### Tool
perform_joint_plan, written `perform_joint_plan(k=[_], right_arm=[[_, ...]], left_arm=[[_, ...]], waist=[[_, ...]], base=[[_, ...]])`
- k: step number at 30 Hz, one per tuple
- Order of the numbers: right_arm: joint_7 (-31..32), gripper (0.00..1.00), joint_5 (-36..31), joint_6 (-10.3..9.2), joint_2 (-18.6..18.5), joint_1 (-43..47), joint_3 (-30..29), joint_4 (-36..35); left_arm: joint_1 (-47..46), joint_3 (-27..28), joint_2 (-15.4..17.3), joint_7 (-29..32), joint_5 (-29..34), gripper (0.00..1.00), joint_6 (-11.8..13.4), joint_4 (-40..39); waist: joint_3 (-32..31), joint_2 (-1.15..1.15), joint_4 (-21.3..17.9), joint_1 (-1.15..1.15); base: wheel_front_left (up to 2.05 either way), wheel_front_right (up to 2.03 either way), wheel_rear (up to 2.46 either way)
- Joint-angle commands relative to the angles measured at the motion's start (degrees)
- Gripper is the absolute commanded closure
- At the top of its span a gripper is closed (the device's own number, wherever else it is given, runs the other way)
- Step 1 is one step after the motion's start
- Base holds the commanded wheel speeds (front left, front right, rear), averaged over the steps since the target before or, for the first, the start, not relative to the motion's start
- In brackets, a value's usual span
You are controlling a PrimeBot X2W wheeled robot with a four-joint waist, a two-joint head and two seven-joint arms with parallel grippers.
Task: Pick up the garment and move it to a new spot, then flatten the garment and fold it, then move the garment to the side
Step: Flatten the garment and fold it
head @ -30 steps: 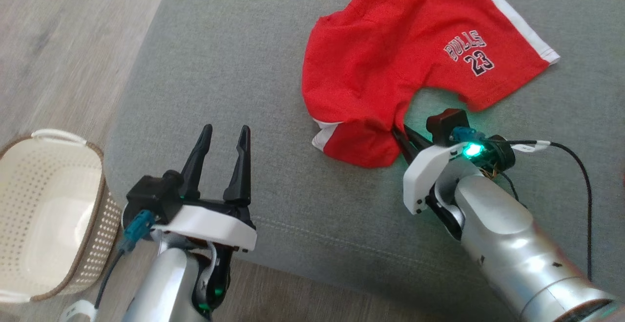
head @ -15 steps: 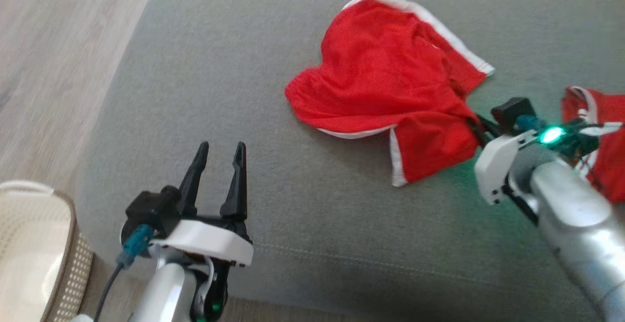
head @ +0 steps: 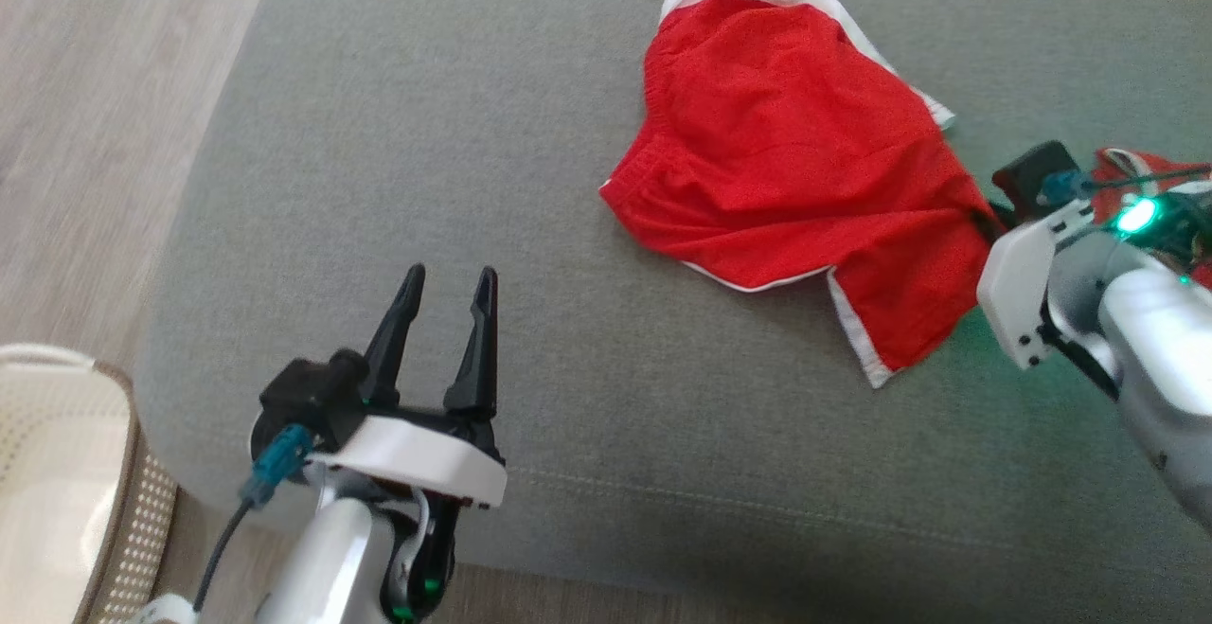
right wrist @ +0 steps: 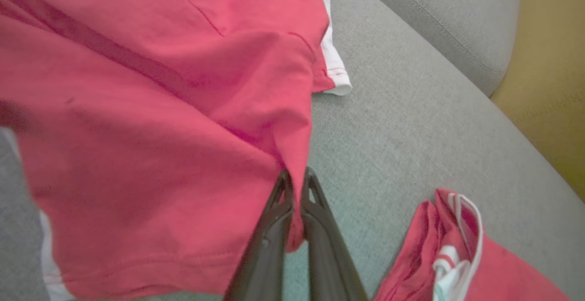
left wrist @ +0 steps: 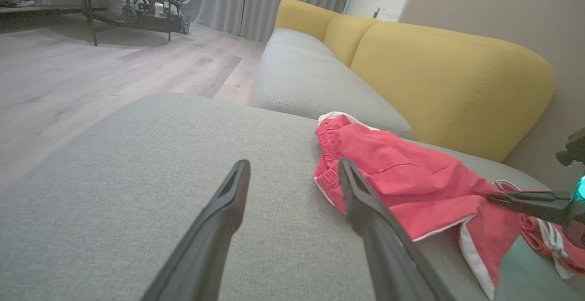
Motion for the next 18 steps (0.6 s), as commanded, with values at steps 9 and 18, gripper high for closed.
perform_joint_plan(k=[9,18], right_arm=[[-5.38,0.0,-5.06,-0.02,0.43,-6.04,-3.66,5.77],[-15.45,0.0,-8.1,-0.02,7.54,-3.93,-13.73,8.88]], left_arm=[[-3.91,1.82,0.37,-0.3,-0.39,0.0,0.19,-1.73],[-4.12,3.71,0.37,-0.3,0.56,0.0,0.19,-1.54]], waist=[[3.12,0.0,1.73,0.0],[1.63,0.0,-1.68,0.0]], base=[[0.0,0.0,0.0],[0.0,0.0,0.0]])
